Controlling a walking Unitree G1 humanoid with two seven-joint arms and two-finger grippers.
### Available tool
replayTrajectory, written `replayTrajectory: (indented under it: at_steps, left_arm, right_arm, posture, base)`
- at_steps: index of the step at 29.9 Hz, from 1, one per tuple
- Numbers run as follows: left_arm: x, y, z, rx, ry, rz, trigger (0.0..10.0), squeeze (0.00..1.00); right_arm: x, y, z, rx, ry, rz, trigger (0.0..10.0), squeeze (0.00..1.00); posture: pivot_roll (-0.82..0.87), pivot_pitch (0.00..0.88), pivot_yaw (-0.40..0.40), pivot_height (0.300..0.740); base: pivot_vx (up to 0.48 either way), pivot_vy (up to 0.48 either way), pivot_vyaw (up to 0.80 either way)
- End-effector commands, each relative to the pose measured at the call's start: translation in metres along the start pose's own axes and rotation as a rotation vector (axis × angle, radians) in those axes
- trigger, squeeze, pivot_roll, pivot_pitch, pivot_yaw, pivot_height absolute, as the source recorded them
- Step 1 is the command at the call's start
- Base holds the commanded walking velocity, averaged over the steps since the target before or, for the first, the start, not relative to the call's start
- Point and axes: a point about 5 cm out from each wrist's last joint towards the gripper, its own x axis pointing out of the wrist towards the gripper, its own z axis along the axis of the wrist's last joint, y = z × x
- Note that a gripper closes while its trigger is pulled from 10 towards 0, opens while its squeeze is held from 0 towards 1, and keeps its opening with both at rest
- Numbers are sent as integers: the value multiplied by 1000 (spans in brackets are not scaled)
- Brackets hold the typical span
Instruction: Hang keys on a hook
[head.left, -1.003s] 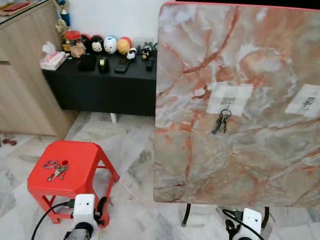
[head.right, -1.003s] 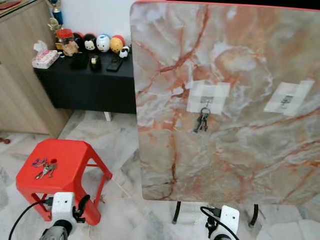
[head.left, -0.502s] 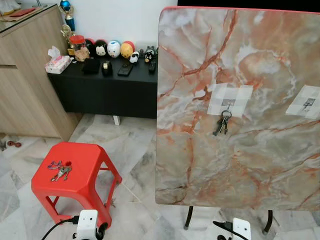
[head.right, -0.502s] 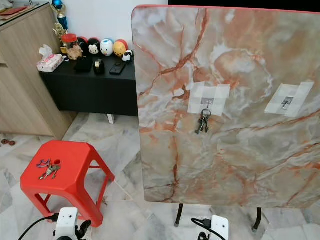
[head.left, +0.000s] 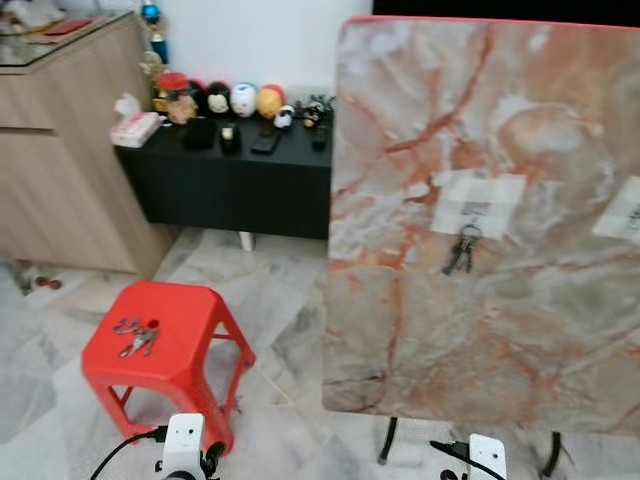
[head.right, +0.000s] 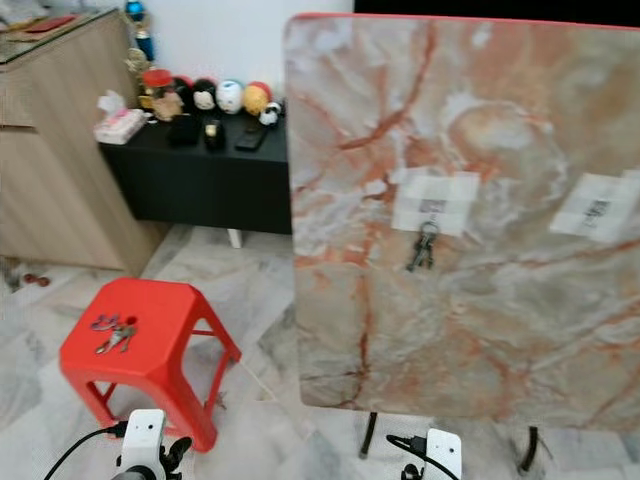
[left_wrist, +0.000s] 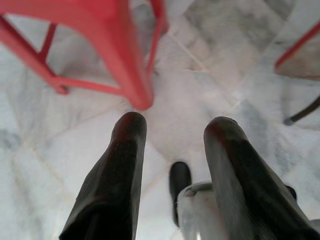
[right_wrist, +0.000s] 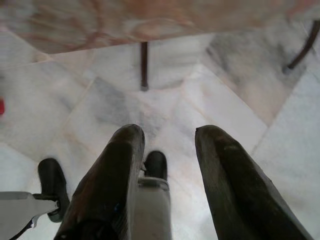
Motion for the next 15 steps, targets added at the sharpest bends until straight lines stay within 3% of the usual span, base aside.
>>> replayTrajectory:
  at_steps: [1,15]
  left_arm:
    - [-3,4,-9,-3,44,12,10000,0]
    - [-3,3,-12,-8,55,14,10000,0]
  right_arm:
    - [0,2,-4,-5,22,1,10000,0]
    - [-1,-1,-7,3,29,-5,10000,0]
  posture:
    - [137,0,-25,740]
    - [138,0,-29,740]
  base:
    - [0,349,0]
    - [0,461,0]
